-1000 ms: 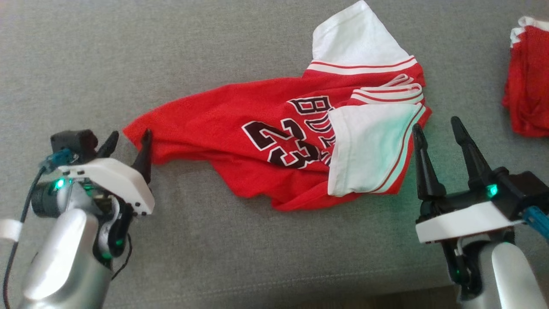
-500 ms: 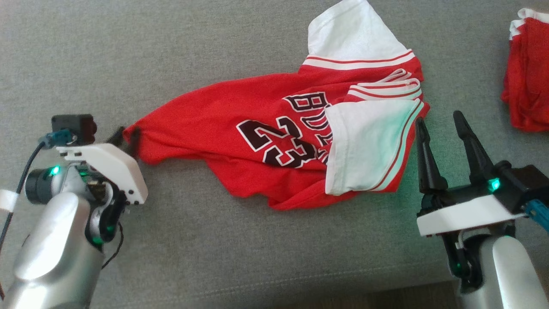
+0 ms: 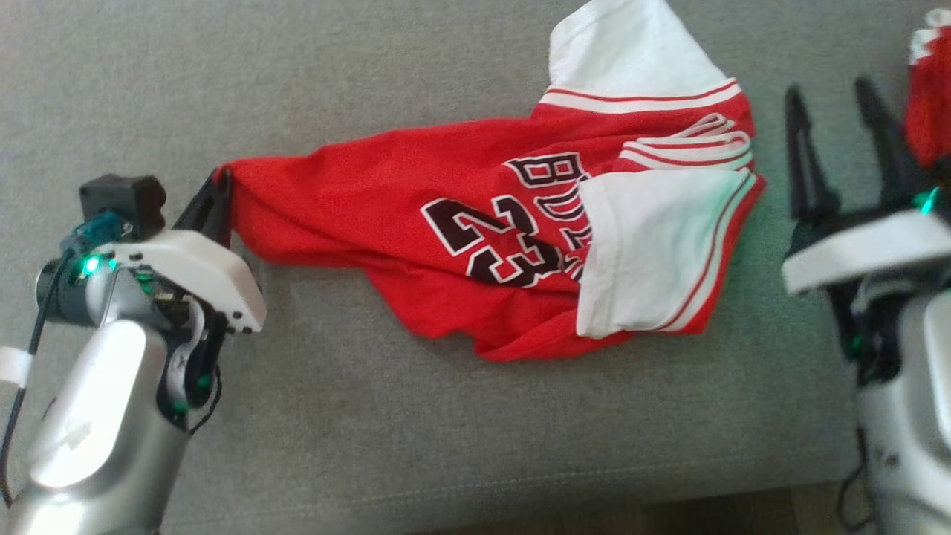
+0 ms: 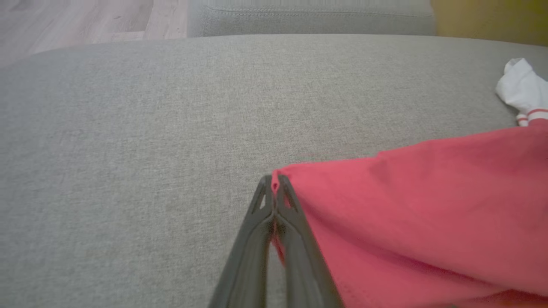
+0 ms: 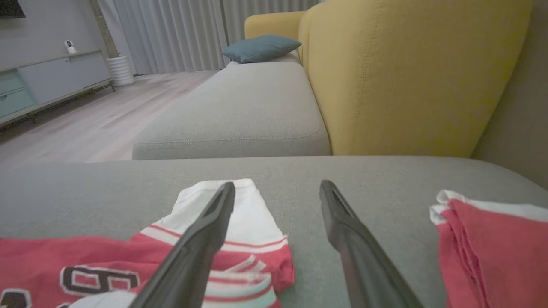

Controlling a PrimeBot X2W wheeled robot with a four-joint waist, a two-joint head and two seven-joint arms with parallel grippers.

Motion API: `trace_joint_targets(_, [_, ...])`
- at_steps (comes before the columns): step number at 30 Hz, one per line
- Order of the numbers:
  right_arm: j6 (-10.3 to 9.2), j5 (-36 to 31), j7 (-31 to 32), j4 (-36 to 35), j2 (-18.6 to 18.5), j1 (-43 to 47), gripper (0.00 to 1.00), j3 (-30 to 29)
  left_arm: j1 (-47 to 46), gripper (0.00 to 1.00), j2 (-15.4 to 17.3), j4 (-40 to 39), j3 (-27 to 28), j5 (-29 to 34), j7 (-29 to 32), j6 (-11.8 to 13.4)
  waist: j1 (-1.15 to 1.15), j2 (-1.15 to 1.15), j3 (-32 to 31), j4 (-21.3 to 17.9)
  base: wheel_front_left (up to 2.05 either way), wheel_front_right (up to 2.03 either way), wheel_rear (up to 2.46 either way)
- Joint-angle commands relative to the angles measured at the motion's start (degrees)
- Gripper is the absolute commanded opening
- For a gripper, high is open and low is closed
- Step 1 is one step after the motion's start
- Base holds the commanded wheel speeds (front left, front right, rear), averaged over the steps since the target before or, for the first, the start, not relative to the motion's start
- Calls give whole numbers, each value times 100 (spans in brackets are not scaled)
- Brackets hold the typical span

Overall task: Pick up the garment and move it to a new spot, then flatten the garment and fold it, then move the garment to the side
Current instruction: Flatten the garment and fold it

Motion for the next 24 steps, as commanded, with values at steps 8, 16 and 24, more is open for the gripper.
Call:
trace_joint_targets(8, [21,628,548,1166,-814,-1745,100,388,-605,0,16,-491,51,159,-150,31,0,0,670,461,0,0,0])
trace_joint_targets(16, [21,1195,1484,2492,-1407,-3335,100,1390,-1053,0,-217,-511,-169,256,-307,-57,0,0,1135,843,0,0,0])
trace_joint_targets(24, [21,1717,2225,3152,-1732,-3959,97,2474,-1180,0,-277,-452,-270,270,-407,-113,0,0,1213,931,0,0,0])
